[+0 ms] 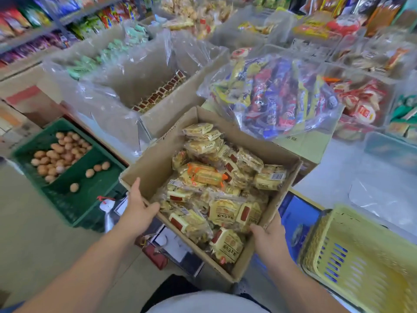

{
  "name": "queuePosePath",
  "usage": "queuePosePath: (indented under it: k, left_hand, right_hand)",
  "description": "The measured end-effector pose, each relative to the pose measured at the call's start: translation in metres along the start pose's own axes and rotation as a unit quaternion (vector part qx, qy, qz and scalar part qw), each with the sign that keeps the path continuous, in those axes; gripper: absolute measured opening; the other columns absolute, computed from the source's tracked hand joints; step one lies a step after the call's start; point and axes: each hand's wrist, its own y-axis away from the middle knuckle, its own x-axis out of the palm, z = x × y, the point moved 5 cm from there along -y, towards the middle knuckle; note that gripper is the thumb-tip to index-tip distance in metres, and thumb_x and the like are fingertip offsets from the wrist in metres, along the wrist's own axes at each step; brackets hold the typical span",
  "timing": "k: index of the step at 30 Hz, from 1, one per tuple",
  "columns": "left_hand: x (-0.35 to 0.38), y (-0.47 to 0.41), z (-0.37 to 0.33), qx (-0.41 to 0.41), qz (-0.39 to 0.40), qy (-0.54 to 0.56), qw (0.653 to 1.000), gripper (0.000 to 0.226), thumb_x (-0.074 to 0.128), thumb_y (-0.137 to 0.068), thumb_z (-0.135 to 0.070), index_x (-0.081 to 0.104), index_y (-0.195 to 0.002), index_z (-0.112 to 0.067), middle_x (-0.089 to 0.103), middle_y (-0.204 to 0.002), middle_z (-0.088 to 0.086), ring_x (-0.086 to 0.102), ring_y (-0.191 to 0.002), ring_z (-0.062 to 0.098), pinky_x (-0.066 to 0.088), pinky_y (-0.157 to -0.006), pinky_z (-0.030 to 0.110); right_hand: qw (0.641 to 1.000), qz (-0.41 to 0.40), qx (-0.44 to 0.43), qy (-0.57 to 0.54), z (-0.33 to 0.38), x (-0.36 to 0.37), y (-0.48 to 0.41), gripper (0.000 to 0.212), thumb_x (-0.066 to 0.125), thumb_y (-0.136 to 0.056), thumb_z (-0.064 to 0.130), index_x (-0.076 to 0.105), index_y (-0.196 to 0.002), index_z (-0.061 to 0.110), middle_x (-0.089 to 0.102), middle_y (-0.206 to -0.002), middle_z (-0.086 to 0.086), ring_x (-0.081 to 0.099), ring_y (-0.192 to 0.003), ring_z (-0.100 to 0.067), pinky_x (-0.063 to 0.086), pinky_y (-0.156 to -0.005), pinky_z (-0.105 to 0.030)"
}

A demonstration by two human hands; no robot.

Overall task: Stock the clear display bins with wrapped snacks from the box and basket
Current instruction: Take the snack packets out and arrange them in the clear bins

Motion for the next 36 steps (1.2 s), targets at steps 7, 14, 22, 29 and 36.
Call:
queuePosePath:
  k: [7, 14, 22, 29, 36]
  left_hand:
    - [-0.010, 0.003, -0.040, 0.150, -0.149, -0.392, 0.895, 0.105, 0.071, -0.081, -0.060, 0.009, -0.163, -0.038, 0.007, -0.172, 0.015, 0.020, -0.155, 0.038, 0.020, -0.121, 0.065]
    - [0.068, -0.066, -0.126, 0.299, 0.112, -0.371, 0.872, 0.084, 0.072, -0.087, -0.057, 0.038, -0.156, -0.025, 0.044, -0.158, 0.002, 0.039, -0.145, 0.026, 0.034, -0.120, 0.047]
    - [0.117, -0.117, -0.119, 0.337, 0.222, -0.528, 0.747, 0.074, 0.068, -0.087, -0.063, 0.050, -0.142, -0.016, 0.050, -0.138, 0.008, 0.049, -0.127, 0.031, 0.051, -0.100, 0.046]
    - [0.079, -0.127, -0.121, 0.339, 0.308, -0.497, 0.737, 0.027, 0.075, -0.085, -0.040, 0.061, -0.098, -0.021, 0.051, -0.107, -0.001, 0.057, -0.091, 0.018, 0.053, -0.082, 0.039]
    - [0.001, -0.130, -0.121, 0.373, 0.256, -0.381, 0.806, 0.038, 0.080, -0.082, -0.036, 0.064, -0.116, -0.032, 0.062, -0.106, -0.009, 0.059, -0.103, 0.018, 0.042, -0.076, 0.032]
  right_hand:
    - [0.999, -0.006, 0.023, 0.048, -0.008, 0.002, -0.003, 0.069, 0.054, -0.099, 0.020, 0.019, -0.158, 0.023, 0.042, -0.148, -0.006, 0.041, -0.138, -0.027, 0.038, -0.113, -0.052]
    - [0.996, -0.062, 0.051, 0.037, -0.003, -0.001, 0.003, 0.053, 0.055, -0.095, 0.008, 0.047, -0.134, 0.042, 0.065, -0.122, 0.016, 0.058, -0.119, -0.006, 0.051, -0.094, -0.026]
    - [0.978, -0.174, 0.085, 0.075, 0.008, 0.001, 0.020, 0.044, 0.058, -0.095, 0.014, 0.057, -0.099, 0.057, 0.069, -0.096, 0.025, 0.066, -0.089, -0.001, 0.050, -0.075, -0.030]
    - [0.917, -0.277, 0.079, 0.277, 0.039, 0.000, 0.041, 0.075, 0.068, -0.093, 0.037, 0.029, -0.157, 0.027, 0.042, -0.148, -0.003, 0.043, -0.134, -0.026, 0.040, -0.110, -0.047]
    - [0.878, -0.171, -0.195, 0.403, 0.148, 0.070, -0.020, 0.042, 0.067, -0.093, 0.036, 0.063, -0.132, 0.020, 0.061, -0.128, 0.001, 0.048, -0.121, -0.016, 0.039, -0.103, -0.033]
